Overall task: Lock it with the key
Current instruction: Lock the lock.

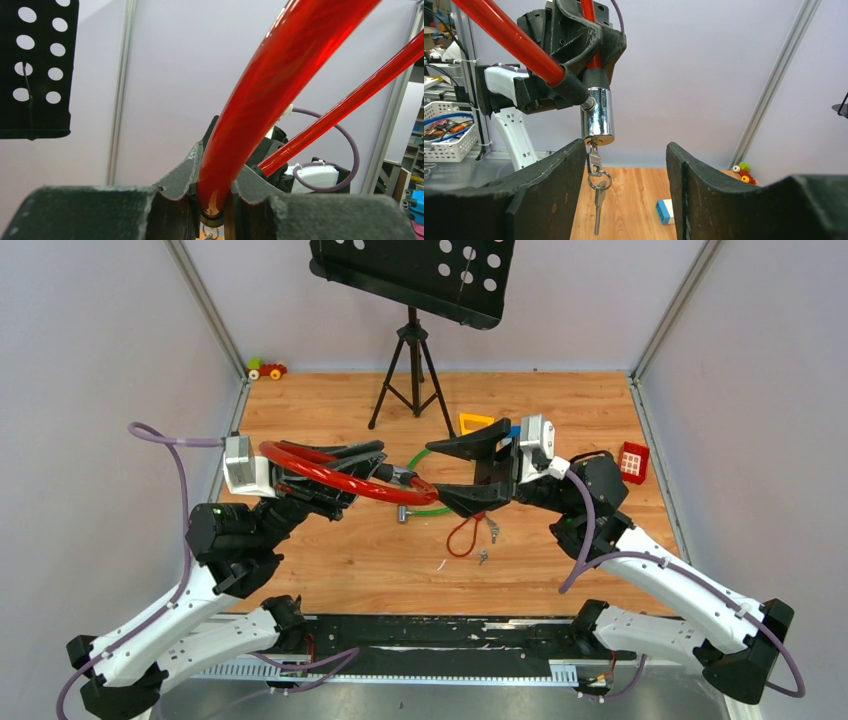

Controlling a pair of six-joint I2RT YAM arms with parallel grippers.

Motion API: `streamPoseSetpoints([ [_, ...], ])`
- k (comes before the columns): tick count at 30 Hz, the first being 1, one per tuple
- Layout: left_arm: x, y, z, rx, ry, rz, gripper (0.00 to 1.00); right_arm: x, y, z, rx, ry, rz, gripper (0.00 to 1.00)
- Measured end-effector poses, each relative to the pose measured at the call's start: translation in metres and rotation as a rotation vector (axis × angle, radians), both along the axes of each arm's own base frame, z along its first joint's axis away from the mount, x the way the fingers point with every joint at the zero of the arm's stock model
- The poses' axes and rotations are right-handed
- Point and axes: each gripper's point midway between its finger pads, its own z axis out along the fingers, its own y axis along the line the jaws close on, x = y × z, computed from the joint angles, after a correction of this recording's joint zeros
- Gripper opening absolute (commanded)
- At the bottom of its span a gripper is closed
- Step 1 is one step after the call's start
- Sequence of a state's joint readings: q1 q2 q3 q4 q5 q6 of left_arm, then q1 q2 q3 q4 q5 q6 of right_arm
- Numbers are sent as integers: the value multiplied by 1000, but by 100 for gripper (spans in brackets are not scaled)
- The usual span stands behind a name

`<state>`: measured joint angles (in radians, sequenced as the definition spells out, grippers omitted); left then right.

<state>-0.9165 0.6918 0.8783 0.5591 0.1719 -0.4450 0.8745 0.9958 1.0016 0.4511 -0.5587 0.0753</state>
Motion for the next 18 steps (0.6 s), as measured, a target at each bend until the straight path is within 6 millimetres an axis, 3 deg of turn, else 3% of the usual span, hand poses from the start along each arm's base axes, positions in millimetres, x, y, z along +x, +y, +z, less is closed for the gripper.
streamPoseSetpoints([
  [9, 1, 3, 3, -16, 7, 6, 0, -4, 4, -6, -1, -66, -6, 48],
  [18, -1, 6, 6, -29, -3, 8, 0, -7, 6, -9, -3, -73, 6, 20],
])
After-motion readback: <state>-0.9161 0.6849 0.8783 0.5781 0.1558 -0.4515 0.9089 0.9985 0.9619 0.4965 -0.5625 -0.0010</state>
